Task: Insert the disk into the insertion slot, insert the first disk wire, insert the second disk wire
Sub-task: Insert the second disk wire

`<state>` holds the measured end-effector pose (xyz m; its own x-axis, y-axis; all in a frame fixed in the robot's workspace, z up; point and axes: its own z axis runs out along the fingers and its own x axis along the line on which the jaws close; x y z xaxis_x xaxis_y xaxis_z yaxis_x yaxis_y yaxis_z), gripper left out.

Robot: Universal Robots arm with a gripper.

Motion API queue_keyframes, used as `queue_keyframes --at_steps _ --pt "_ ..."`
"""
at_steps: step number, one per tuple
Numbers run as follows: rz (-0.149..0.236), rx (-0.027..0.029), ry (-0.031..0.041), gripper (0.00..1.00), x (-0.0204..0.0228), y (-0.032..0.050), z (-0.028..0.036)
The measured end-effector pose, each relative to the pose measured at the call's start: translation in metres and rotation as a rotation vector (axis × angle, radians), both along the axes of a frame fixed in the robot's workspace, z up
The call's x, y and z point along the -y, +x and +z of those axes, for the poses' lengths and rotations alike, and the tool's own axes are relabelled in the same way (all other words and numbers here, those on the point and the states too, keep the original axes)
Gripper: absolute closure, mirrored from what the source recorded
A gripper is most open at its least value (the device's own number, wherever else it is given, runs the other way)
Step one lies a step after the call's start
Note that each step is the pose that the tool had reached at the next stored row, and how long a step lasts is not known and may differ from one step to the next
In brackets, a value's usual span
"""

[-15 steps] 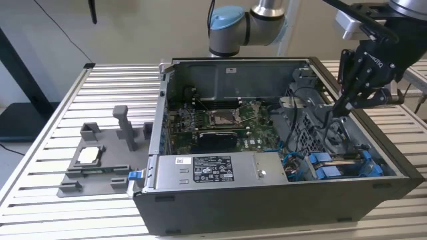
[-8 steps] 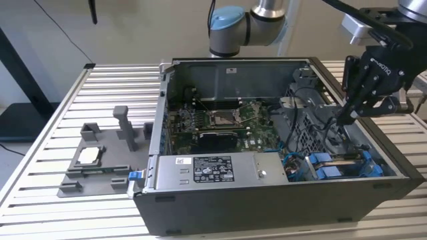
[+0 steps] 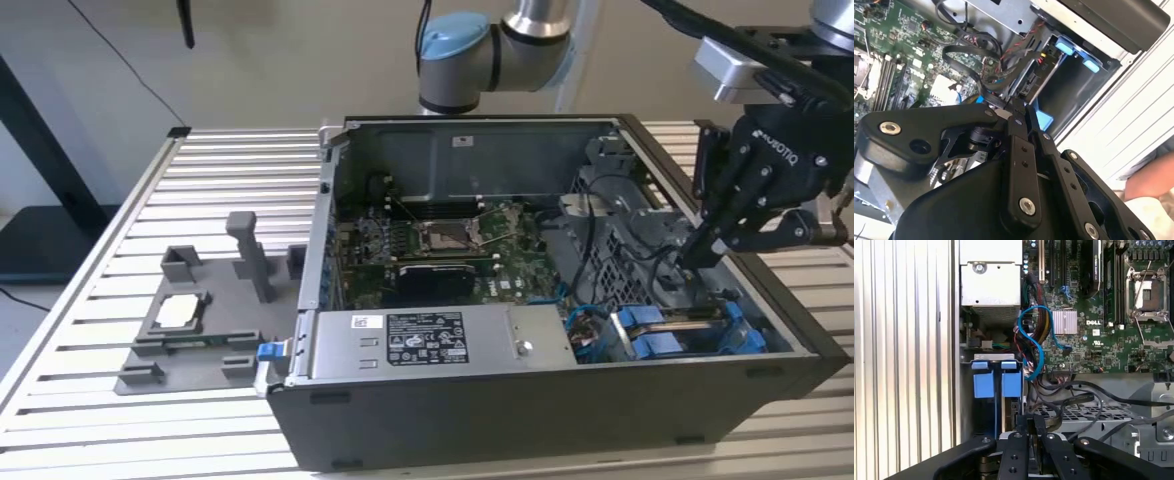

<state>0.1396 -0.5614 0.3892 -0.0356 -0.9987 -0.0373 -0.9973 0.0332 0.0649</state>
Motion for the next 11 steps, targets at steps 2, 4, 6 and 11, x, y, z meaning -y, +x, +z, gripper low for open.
queue_keyframes --at_steps 2,4,6,11 --pt "0.0 0.0 -0.0002 0.84 0.0 0.0 0.0" --pt "0.0 0.0 -0.0004 0.84 0.0001 0.0 0.0001" --pt "0.0 0.0 -0.0004 0.84 0.0001 0.0 0.0001" --pt "0.0 0.0 -0.0024 0.84 0.0001 0.0 -0.0001"
